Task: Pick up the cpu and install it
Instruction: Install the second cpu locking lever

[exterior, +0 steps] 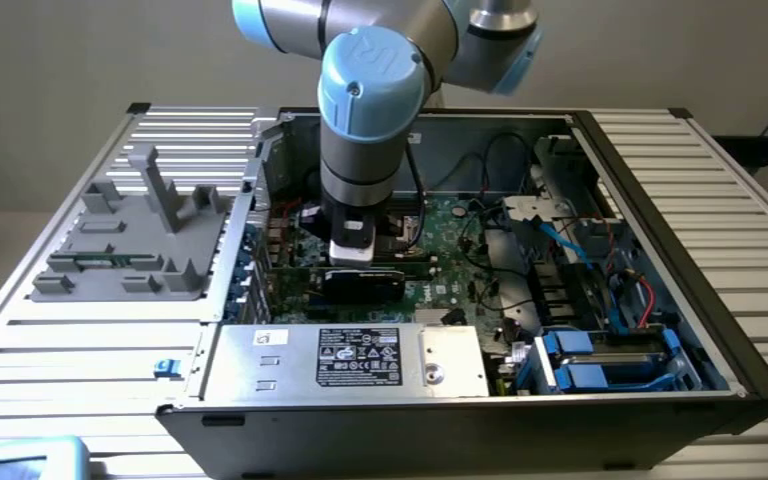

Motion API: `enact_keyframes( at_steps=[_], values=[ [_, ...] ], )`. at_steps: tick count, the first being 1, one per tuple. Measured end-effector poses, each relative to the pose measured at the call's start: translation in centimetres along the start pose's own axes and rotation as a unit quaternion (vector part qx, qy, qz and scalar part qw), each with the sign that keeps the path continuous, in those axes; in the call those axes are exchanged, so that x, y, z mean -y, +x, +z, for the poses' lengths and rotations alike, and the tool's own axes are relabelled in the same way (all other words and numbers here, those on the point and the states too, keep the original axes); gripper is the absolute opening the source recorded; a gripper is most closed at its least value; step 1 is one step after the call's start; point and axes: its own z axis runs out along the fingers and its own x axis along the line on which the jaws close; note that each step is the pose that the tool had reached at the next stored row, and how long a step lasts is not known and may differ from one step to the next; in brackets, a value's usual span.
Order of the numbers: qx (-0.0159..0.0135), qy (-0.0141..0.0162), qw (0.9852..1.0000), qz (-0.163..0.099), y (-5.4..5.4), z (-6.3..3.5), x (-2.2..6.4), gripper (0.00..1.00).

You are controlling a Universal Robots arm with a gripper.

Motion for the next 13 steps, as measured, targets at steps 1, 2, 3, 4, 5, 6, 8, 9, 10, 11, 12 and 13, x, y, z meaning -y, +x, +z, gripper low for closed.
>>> enact_keyframes(
  at_steps=[1,2,3,4,5,6,8,9,10,11,12,13],
  values=[
    [0.0,0.0,1.0,0.0,0.0,0.0,0.0,0.11],
    [0.0,0.0,1.0,0.0,0.0,0.0,0.0,0.11],
    [0.0,0.0,1.0,0.0,0.0,0.0,0.0,0.11],
    [0.0,0.0,1.0,0.0,0.0,0.0,0.0,0.11],
    [0.0,0.0,1.0,0.0,0.0,0.0,0.0,0.11],
    [0.0,0.0,1.0,0.0,0.0,0.0,0.0,0.11],
    [0.0,-0.0001,1.0,0.0,-0.01,-0.1,0.02,0.11],
    [0.0,-0.0001,1.0,0.0,-0.02,-0.17,0.04,0.11],
    [0.0,0.0,1.0,0.0,-0.02,-0.23,0.06,0.11],
    [0.0,0.0,1.0,0.0,-0.02,-0.25,0.06,0.11],
    [0.0,0.0,1.0,0.0,-0.02,-0.25,0.06,0.11],
    [0.0,0.0001,1.0,0.0,-0.02,-0.24,0.06,0.11]
  ],
)
